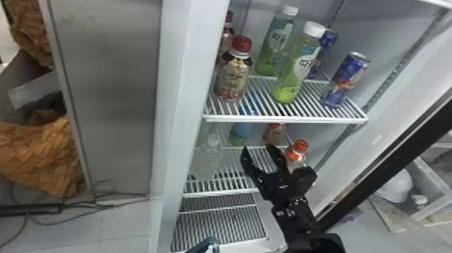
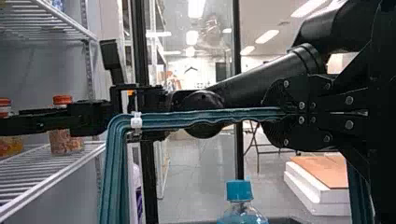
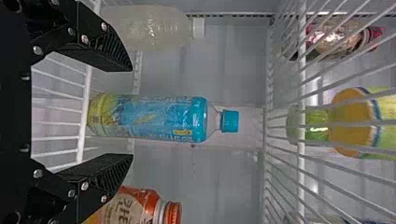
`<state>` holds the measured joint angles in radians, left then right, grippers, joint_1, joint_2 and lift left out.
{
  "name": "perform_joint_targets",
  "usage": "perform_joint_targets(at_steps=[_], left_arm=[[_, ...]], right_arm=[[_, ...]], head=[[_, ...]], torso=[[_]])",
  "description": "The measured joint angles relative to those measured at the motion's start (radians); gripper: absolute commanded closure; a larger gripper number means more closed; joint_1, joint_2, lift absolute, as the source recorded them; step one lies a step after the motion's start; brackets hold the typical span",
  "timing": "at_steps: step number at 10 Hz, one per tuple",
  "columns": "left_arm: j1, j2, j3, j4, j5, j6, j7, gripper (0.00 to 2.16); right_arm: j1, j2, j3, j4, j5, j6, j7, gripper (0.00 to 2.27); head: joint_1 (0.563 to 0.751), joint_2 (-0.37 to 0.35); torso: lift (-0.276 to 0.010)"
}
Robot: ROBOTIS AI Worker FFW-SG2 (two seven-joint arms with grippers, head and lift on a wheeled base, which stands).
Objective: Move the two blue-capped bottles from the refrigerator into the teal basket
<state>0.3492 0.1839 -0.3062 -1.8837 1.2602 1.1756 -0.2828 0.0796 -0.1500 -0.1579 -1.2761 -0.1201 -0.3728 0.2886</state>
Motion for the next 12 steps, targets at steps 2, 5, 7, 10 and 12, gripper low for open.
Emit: perform_joint_targets(at_steps=[2, 5, 7, 10, 12], left_arm=[[-0.003, 0.000, -0.002, 0.000, 0.001, 0.000, 0.001, 1.14], [-0.004, 0.000, -0.002, 0.005, 0.003, -0.002, 0.001, 1.14], [-0.006, 0.000, -0.003, 0.007, 0.004, -0.002, 0.001, 1.14], [-0.010, 0.001, -0.006, 0.010, 0.006, -0.004, 0.001, 1.14], [-0.012, 0.002, -0.009, 0.012, 0.009, -0.007, 0.001, 1.14]], right_arm=[[-0.043, -0.007, 0.022, 0.045, 0.000, -0.014, -0.030, 0.24], [-0.112, -0.017, 0.069, 0.114, 0.005, -0.032, -0.080, 0.18], [-0.152, -0.022, 0.076, 0.147, 0.023, -0.037, -0.112, 0.18], [-0.216, -0.031, 0.083, 0.196, 0.053, -0.037, -0.145, 0.15], [-0.256, -0.038, 0.101, 0.228, 0.059, -0.037, -0.165, 0.12]], head=[[0.695, -0.350], [0.695, -0.350], [0.695, -0.350], [0.695, -0.350], [0.695, -0.350]], torso=[[-0.143], [-0.143], [-0.143], [-0.143], [-0.143]])
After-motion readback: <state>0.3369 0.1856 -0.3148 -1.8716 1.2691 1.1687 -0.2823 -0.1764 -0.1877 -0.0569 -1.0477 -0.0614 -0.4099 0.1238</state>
